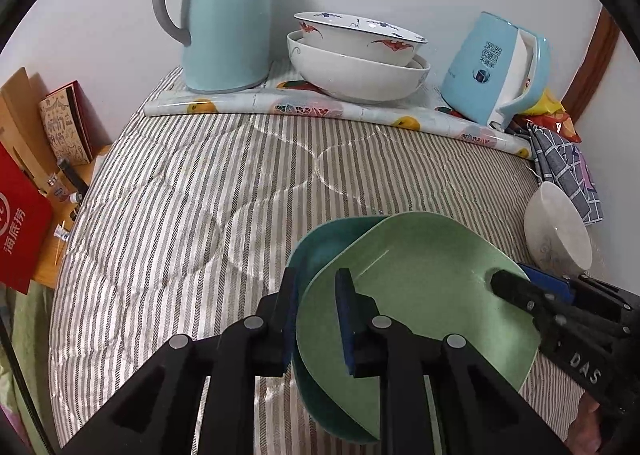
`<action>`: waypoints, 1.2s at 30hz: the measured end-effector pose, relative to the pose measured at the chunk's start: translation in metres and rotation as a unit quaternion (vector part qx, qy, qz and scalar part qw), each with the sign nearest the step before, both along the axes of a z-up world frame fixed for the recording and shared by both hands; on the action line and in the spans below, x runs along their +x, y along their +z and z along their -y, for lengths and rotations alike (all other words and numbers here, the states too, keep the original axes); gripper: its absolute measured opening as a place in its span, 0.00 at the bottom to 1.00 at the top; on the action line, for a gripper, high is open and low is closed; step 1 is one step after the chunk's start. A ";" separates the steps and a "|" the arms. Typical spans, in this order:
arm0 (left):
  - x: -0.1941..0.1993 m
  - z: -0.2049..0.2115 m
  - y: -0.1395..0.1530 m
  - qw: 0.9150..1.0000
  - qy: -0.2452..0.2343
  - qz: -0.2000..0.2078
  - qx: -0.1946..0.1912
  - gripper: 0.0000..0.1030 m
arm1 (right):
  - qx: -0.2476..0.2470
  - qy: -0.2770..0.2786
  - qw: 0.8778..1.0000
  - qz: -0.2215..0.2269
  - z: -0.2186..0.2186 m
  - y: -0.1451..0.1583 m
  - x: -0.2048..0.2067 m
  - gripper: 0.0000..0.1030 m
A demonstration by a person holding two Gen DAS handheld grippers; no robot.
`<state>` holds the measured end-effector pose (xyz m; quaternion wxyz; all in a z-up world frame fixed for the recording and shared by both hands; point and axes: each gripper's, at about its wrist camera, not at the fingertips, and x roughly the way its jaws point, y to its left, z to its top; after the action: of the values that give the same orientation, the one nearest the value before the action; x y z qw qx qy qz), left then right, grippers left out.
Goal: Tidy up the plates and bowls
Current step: 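Lift the green plate with both tools and lower it onto the light-blue plate, then open both tools to release the green plate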
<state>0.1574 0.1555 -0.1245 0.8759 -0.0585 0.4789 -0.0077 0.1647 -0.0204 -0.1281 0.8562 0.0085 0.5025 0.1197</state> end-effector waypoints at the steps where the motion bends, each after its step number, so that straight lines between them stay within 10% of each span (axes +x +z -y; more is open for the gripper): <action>1: -0.001 0.000 0.001 1.000 0.000 0.000 0.000 0.19 | 0.001 0.000 1.000 0.001 0.001 0.000 -0.002 0.31; 4: -0.005 0.001 0.003 1.000 0.002 0.000 0.003 0.19 | 0.003 0.000 1.000 0.001 0.002 0.000 -0.012 0.33; 8: -0.013 0.001 0.009 0.999 0.018 0.012 0.034 0.57 | 0.015 0.001 1.000 0.000 0.005 0.000 -0.027 0.33; 36: -0.047 -0.002 0.014 1.000 0.009 0.006 -0.015 0.57 | 0.059 0.026 0.998 -0.007 -0.005 0.002 -0.072 0.34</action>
<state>0.1100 0.1578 -0.1107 0.8779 -0.0755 0.4729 -0.0074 0.0929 -0.0152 -0.1261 0.8470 0.0471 0.5009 0.1717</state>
